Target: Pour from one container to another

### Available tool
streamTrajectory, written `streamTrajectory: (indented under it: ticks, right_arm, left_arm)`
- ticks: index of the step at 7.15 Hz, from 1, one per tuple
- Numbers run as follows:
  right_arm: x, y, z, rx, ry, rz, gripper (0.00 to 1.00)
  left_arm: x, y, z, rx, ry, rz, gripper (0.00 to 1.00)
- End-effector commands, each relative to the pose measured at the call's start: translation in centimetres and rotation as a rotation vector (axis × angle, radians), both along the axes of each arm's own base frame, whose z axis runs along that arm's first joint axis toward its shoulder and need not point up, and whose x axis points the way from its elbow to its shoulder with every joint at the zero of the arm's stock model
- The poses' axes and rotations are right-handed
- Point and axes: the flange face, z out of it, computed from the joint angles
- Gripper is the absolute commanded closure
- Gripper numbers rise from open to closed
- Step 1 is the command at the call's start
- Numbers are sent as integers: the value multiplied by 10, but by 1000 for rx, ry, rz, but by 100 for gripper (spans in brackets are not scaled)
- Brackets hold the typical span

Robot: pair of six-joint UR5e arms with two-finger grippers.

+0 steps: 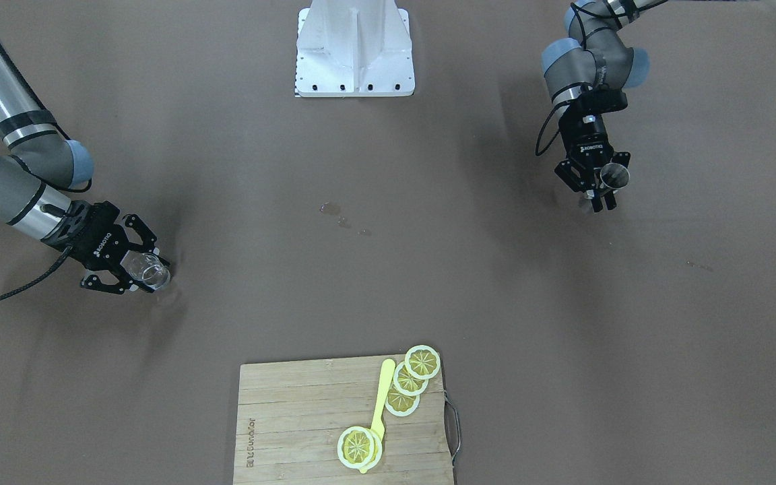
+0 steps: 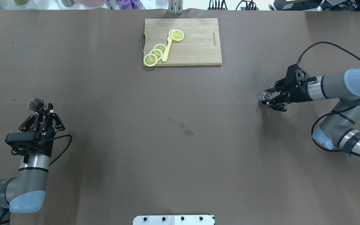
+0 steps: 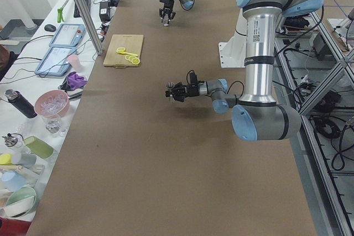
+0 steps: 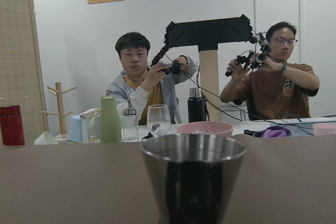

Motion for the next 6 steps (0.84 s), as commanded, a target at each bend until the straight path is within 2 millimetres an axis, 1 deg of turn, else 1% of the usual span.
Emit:
streamTrajectory:
  ticks: [1,2,3,4,5,6]
  right_arm:
    - [1,0,-6,8,-9,0,45]
    - [2,-1,-13,16,-16,2,46]
    - [4,-1,-20,26,-25,7,51]
    - [7,-3,-24,33,-31,11,57]
    - [10,-4,-34,42,-42,15,75]
    - [17,-6,-41,39,-55,20,87]
  left_arm:
    - [8,-28,-39,-21,9,120,100]
    - [15,-47,-67,-11,4,244,100]
    - [21,-60,-95,48,-101,290,100]
    - [38,-72,-130,92,-154,338,100]
    - [55,-78,-164,131,-123,392,100]
    - [62,-82,-197,166,-57,395,100]
